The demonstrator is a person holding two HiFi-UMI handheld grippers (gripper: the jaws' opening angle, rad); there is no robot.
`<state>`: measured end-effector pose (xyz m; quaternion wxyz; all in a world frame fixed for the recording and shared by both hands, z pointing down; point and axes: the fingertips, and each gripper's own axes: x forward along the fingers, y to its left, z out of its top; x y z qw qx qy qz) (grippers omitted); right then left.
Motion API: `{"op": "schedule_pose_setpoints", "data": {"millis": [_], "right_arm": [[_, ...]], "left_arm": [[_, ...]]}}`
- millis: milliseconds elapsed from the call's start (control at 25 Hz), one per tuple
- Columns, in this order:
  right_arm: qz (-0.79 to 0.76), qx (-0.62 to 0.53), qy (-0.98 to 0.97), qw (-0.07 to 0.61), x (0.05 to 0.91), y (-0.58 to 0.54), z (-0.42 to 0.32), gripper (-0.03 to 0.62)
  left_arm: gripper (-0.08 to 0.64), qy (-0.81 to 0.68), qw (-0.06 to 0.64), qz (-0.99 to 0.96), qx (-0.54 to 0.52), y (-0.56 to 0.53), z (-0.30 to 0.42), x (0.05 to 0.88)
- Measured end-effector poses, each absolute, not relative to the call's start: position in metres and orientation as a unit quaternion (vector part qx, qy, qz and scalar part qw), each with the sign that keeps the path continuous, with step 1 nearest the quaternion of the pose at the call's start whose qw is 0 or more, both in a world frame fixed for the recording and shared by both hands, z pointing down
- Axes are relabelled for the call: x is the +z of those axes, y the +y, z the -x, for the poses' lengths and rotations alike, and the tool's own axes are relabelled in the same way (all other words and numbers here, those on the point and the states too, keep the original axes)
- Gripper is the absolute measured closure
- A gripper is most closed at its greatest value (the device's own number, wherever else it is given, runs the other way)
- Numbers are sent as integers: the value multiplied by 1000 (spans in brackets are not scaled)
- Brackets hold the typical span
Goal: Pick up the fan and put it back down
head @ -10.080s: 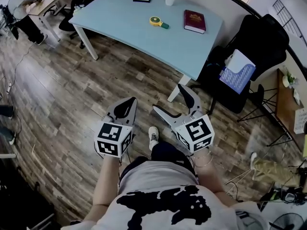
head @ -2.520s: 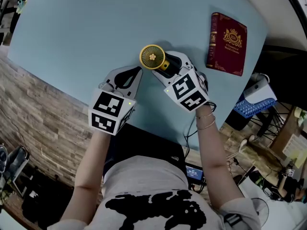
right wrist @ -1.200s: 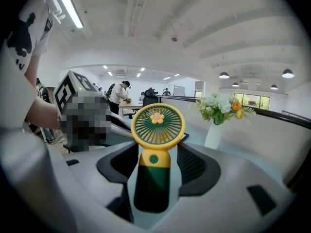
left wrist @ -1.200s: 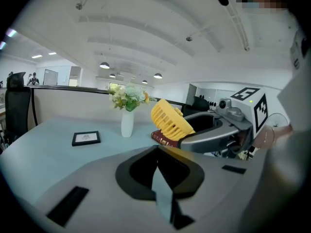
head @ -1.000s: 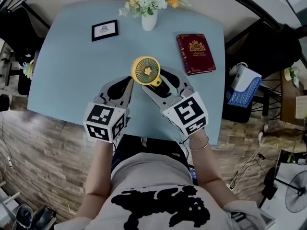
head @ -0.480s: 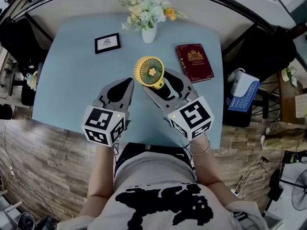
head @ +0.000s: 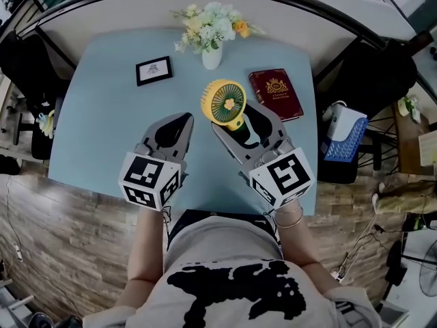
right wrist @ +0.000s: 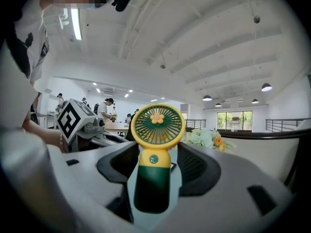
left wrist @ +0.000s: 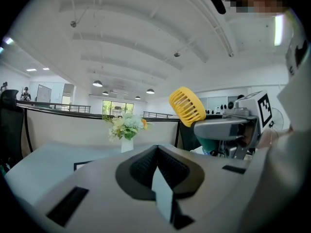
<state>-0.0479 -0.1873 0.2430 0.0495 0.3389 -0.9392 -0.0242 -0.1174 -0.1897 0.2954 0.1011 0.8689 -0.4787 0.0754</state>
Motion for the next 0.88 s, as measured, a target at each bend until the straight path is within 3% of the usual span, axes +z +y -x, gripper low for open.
{"op": "schedule_pose_setpoints", "data": {"millis": [880], "right_arm": [[-380,5,-924,53,269,-174,21,336]], "left_arm": [[549,-442,90,-887,103,-170,90,311]]}}
